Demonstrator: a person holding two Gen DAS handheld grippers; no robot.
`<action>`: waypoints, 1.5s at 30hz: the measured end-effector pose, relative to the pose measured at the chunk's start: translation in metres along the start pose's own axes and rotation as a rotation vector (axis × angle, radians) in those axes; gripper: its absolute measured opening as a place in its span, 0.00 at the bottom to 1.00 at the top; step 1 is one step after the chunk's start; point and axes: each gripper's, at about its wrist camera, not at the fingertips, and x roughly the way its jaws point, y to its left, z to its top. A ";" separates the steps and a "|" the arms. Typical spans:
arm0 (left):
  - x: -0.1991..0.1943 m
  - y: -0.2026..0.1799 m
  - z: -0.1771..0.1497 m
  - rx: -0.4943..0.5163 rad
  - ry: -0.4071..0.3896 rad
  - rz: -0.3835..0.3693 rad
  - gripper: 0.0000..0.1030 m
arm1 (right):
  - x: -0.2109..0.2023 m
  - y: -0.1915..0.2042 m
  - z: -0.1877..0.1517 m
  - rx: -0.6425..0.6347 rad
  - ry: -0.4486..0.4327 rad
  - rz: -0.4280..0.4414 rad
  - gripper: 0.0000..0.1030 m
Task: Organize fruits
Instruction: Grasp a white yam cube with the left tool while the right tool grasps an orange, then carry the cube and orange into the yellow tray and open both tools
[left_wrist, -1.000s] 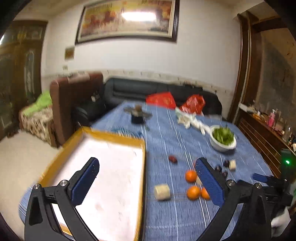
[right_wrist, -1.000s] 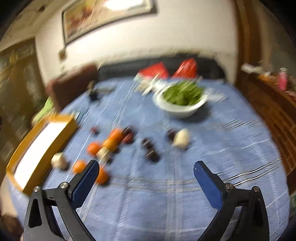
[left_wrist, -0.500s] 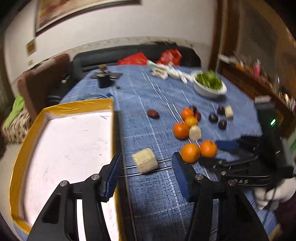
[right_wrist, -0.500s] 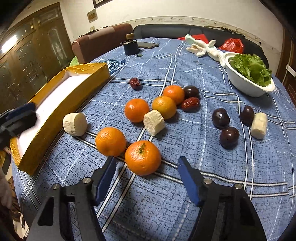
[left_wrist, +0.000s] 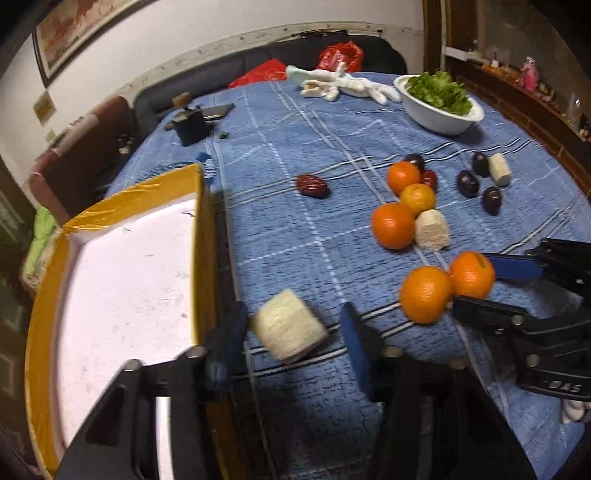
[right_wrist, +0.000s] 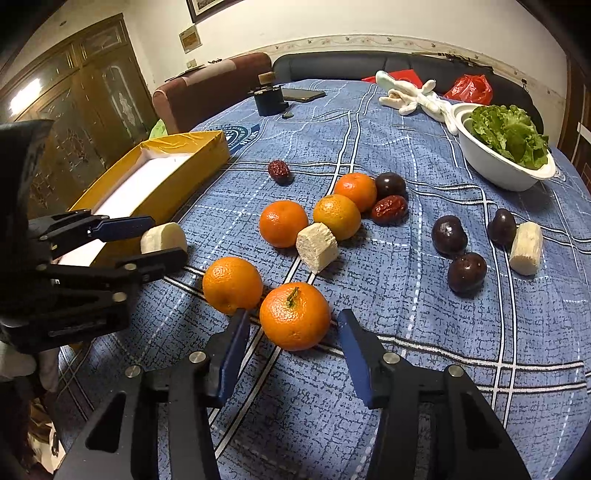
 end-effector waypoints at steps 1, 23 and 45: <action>-0.001 0.002 -0.001 -0.014 0.000 -0.006 0.38 | 0.000 0.000 0.000 0.002 -0.001 0.002 0.45; -0.090 0.147 -0.087 -0.508 -0.169 0.007 0.39 | -0.045 0.087 0.015 -0.092 -0.081 0.103 0.40; -0.116 0.232 -0.149 -0.743 -0.207 0.083 0.60 | 0.071 0.271 0.031 -0.330 0.122 0.242 0.41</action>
